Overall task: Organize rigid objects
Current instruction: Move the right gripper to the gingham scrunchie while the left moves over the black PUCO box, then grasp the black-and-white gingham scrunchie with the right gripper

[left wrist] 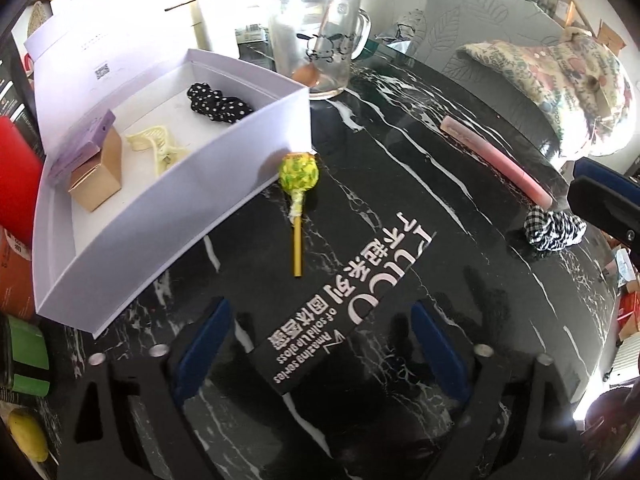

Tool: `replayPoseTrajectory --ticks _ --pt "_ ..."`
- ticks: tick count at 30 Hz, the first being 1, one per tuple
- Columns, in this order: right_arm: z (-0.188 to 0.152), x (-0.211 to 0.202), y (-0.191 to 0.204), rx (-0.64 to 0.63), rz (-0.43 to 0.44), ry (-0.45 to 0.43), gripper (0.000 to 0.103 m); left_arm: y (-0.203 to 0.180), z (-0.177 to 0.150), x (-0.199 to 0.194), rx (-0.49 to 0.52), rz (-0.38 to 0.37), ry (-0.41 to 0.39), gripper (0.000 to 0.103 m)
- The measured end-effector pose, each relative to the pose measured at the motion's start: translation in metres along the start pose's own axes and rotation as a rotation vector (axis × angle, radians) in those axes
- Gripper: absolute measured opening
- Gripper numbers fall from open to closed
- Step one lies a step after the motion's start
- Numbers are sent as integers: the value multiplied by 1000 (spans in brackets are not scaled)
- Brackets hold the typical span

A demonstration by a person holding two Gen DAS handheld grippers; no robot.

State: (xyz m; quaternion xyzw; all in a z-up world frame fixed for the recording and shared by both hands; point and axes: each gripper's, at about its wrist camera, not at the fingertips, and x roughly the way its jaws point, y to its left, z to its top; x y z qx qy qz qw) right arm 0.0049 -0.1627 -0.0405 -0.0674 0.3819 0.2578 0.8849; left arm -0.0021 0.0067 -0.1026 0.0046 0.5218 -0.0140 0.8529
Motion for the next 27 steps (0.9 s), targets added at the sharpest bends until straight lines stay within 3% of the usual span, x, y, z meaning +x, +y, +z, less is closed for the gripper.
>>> replayPoseTrajectory --ticks 7,11,17,18,22,24,27 --pt "-12 1 -16 42 -23 28 39 -8 -2 5 10 -15 0 71" --pt "-18 1 -28 83 -32 39 46 -15 -2 2 48 -28 -24 52" --pt "-27 2 -44 135 -69 57 69 -25 -2 -1 96 -58 -16 26" --pt "-29 3 -46 141 -81 61 76 -26 -2 -2 96 -66 -10 26" --pt "-34 7 -54 160 -105 77 80 -26 -4 -3 94 -86 3 26" --pt "-36 9 -58 174 -125 89 93 -27 -6 -4 92 -83 4 26" --pt "-38 13 -61 187 -158 100 103 -28 -5 -4 91 -75 0 26"
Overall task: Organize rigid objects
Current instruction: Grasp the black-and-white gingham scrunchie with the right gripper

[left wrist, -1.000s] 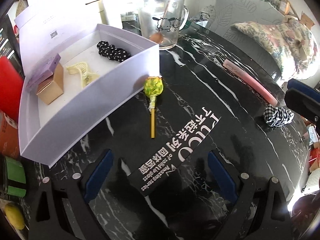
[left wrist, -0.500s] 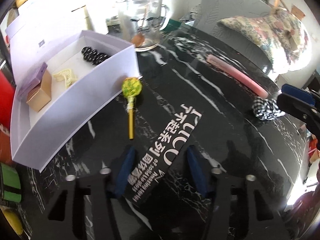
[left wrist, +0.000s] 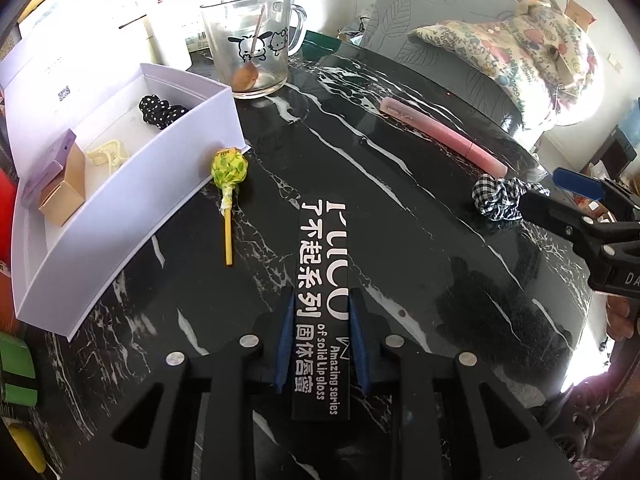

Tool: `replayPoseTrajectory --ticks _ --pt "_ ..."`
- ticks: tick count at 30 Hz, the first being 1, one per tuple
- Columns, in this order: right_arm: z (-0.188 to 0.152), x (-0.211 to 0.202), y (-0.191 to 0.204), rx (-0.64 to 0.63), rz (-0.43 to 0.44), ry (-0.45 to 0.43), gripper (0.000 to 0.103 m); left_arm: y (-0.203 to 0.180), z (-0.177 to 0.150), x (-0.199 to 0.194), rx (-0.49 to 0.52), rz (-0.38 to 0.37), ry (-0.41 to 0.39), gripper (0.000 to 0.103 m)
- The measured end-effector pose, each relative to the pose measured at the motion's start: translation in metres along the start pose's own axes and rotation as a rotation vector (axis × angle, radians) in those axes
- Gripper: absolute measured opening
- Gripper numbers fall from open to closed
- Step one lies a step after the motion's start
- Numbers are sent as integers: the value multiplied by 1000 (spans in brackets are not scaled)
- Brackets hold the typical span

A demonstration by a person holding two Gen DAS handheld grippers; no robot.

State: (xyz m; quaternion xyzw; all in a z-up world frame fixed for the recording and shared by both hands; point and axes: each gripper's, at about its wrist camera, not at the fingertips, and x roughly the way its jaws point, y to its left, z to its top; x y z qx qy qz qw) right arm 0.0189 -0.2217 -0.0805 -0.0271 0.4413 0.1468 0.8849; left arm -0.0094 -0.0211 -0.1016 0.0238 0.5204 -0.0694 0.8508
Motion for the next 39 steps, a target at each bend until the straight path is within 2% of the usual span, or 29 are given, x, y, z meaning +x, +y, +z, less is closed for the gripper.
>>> replayPoseTrajectory --ticks 7,10,14,16,27,28,29,30,39 --pt "-5 13 0 137 -24 16 103 -1 3 2 -9 6 -4 26" --pt "-9 19 2 213 -74 3 103 0 4 3 -13 3 -6 26" --pt "-9 21 -1 293 -94 -33 103 1 3 3 -15 2 -9 26" --pt "-7 23 -1 282 -79 -34 103 2 2 2 -15 2 -12 26" --pt "-10 26 5 171 -113 -34 103 4 0 0 -15 -1 -22 26" --pt "-11 26 6 159 -115 -39 101 4 0 0 -15 -1 -22 26" --pt "-11 25 7 142 -118 -44 91 4 0 0 -17 -1 -22 26" --pt "-11 25 7 130 -116 -44 89 4 0 0 -18 -1 -22 26" --pt "-17 16 3 136 -50 -73 85 5 0 -1 -30 3 -19 26"
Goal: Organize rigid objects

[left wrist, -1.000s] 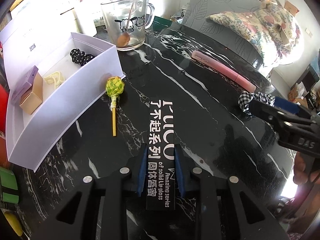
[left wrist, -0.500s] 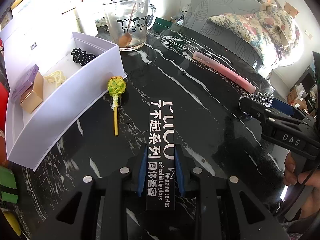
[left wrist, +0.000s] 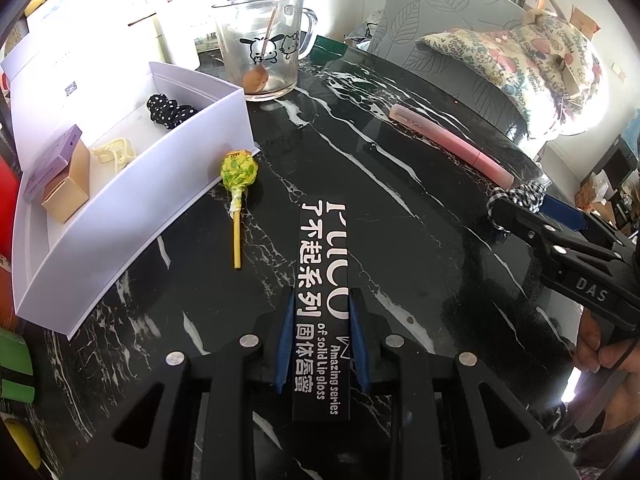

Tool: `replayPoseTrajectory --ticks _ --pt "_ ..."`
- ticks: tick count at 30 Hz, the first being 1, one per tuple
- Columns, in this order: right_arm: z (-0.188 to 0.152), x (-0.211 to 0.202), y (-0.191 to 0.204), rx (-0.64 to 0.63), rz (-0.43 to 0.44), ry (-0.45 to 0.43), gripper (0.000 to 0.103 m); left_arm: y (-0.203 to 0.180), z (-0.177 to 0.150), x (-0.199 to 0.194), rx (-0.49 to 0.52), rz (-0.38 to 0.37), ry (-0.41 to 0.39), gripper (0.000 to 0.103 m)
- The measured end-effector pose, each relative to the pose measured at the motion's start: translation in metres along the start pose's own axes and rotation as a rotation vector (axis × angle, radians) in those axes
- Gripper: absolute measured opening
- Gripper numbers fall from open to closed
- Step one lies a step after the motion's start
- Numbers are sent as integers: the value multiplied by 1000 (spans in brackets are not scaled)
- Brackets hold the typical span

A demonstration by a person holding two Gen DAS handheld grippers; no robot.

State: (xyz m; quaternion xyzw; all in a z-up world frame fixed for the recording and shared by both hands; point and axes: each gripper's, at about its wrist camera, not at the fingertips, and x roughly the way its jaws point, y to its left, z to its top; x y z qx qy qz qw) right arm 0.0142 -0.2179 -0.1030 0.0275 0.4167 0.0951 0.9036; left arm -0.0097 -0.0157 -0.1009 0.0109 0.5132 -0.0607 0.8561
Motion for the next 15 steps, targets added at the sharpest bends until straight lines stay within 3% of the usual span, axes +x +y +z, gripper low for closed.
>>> replayPoseTrajectory --ticks 15 --pt "0 -28 5 -16 73 -45 85 3 -2 -12 -31 -17 -23 26"
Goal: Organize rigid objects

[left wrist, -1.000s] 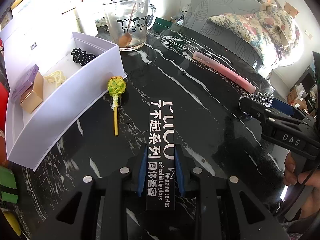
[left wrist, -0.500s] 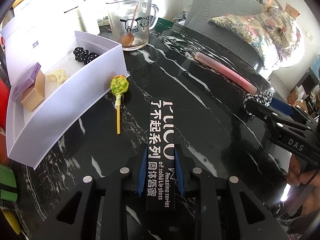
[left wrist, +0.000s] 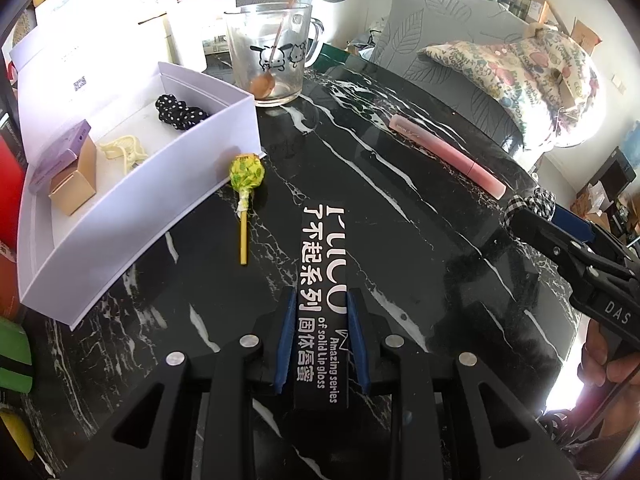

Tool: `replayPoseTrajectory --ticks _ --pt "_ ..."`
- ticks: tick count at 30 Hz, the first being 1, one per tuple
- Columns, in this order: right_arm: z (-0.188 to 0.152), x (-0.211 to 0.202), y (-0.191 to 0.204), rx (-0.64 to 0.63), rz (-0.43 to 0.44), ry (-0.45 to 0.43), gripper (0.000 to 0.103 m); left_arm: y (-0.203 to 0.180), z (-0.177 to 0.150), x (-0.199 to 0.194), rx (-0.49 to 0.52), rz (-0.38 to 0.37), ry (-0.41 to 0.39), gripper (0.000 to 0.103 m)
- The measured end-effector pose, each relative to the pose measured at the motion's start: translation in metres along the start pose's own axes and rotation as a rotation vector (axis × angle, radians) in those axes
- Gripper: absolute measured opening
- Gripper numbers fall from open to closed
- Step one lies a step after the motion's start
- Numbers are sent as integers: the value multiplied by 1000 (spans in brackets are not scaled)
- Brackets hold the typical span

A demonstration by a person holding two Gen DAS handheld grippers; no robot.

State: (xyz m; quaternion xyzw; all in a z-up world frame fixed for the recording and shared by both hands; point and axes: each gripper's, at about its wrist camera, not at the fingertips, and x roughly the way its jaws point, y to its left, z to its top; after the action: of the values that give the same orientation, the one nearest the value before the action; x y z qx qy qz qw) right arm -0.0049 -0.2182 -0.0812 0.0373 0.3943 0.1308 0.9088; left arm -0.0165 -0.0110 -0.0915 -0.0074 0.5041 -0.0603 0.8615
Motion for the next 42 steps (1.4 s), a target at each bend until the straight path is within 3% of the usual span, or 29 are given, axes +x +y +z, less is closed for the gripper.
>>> replayPoseTrajectory --ticks 17,24,28,32,36,42 --pt "0 -8 43 -111 137 -15 85 20 -17 -30 -80 53 -49 26" --pt "-3 -7 49 -127 164 -9 85 28 -15 -27 -156 -90 -40 25" --pt "-3 -9 43 -110 153 -9 85 20 -8 -16 -152 -119 8 26" --pt "-2 -9 33 -87 132 -6 85 11 -1 -10 -114 -64 -4 26" --pt "-2 -7 25 -74 116 0 85 8 2 8 -103 -31 77 26" --pt "-1 -3 20 -64 112 6 85 5 1 10 -75 3 20 25"
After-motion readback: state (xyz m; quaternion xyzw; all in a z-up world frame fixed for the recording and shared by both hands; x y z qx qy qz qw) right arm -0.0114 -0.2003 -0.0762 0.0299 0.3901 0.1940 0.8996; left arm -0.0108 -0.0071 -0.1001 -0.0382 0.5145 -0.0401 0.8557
